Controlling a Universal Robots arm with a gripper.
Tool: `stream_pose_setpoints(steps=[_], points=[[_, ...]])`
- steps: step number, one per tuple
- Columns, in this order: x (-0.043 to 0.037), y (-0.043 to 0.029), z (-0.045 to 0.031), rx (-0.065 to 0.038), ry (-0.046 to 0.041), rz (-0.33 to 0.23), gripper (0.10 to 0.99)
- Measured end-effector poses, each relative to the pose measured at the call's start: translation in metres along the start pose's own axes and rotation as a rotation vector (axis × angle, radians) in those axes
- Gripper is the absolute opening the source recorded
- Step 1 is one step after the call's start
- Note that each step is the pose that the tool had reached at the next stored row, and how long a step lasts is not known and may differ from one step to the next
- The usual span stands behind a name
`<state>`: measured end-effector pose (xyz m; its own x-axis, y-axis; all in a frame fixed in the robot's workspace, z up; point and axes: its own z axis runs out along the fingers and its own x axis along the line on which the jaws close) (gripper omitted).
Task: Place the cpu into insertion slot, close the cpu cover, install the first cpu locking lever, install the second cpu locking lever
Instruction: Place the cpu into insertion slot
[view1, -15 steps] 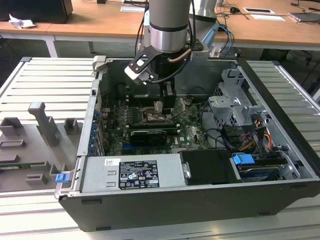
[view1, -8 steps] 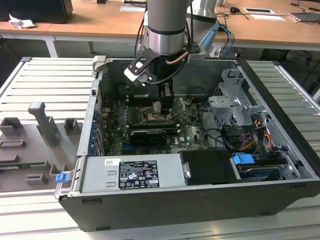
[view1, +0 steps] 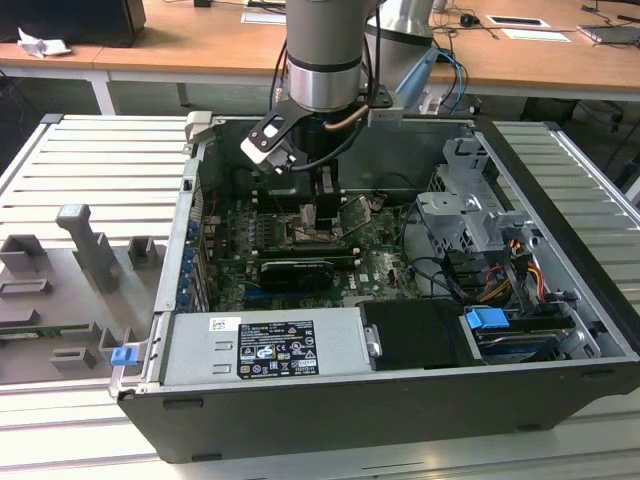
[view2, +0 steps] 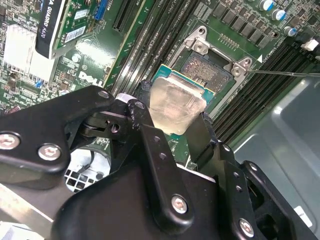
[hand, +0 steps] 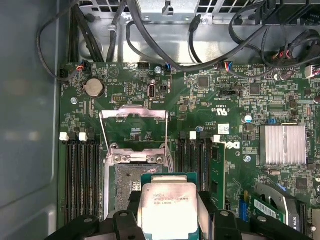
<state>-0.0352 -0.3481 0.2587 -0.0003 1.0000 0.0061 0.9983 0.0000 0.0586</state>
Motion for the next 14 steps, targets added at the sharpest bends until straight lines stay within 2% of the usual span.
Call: stream_pose_setpoints(steps=[9, 12, 14], points=[[0.0, -0.0009, 0.0013, 0.0, 0.0002, 0.0, 0.529], [0.0007, -0.0012, 0.0044, 0.0, 0.0001, 0.0, 0.529], [0.0039, -0.0013, 0.0062, 0.0, 0.0, 0.0, 0.529]])
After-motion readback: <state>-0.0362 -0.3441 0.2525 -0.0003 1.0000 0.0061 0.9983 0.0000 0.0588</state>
